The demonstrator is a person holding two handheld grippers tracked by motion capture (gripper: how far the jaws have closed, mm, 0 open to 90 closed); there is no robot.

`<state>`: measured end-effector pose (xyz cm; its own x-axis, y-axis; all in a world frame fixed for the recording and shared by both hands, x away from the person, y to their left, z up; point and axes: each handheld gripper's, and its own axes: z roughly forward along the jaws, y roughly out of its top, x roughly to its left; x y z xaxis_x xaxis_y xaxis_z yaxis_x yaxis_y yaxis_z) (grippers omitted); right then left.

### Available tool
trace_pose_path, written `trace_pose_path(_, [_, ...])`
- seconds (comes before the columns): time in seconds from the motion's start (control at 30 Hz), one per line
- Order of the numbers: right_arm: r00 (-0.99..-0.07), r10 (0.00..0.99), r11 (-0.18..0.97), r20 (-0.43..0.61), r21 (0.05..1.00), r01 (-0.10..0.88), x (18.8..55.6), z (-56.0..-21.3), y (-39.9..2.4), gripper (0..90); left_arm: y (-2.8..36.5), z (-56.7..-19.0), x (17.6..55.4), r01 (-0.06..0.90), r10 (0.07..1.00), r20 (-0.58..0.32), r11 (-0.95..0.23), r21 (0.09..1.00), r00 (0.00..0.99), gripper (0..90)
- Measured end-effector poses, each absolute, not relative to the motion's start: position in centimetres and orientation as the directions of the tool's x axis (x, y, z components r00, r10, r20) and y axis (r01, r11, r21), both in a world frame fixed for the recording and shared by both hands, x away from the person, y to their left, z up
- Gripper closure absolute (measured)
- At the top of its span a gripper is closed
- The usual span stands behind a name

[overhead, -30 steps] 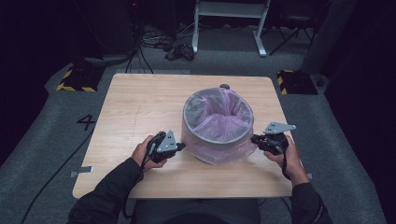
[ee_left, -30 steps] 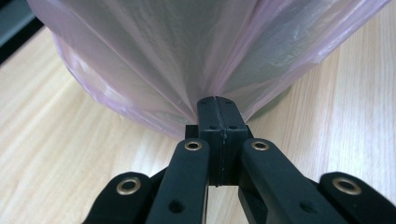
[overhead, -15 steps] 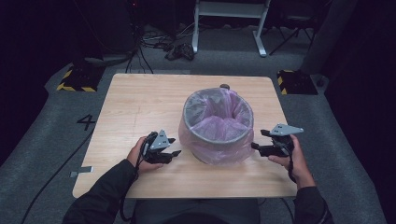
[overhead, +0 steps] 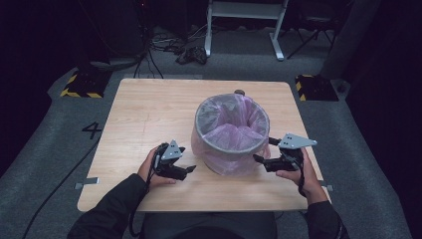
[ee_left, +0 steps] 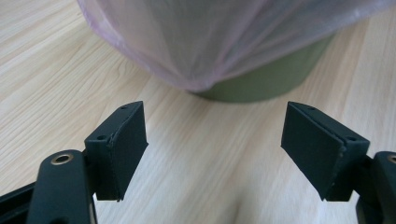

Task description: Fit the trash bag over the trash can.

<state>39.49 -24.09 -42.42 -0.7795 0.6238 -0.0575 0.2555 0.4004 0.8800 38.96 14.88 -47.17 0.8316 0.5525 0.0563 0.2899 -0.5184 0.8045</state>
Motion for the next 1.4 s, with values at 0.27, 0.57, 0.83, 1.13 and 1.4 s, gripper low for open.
trace_pose_path(0.27, [-0.741, 0.67, 0.37, -0.046, 0.886, 0.279, 41.3, -42.8, -22.5, 20.1, 15.9, -47.3, 39.2, 0.316, 0.572, 0.057, -0.531, 0.786, 0.818, 21.5])
trace_pose_path(0.57, [-0.738, 0.671, 0.405, -0.07, 0.868, 0.286, 42.2, -42.3, -22.6, 20.8, 19.4, -48.8, 38.8, 0.401, 0.606, 0.039, -0.573, 0.715, 0.795, 16.1])
trace_pose_path(0.83, [-0.76, 0.64, 0.415, -0.115, 0.884, 0.216, 40.0, -39.3, -24.4, 19.5, 21.1, -49.9, 38.0, 0.449, 0.634, 0.023, -0.572, 0.686, 0.773, 16.5])
trace_pose_path(1.13, [-0.752, 0.647, 0.373, -0.121, 0.911, 0.175, 39.5, -35.8, -24.8, 20.4, 21.6, -50.3, 38.2, 0.444, 0.628, -0.005, -0.545, 0.711, 0.778, 16.5])
trace_pose_path(1.4, [-0.757, 0.645, 0.334, -0.106, 0.93, 0.154, 40.1, -33.3, -24.7, 20.7, 21.7, -50.3, 38.2, 0.446, 0.63, -0.004, -0.545, 0.71, 0.777, 15.6])
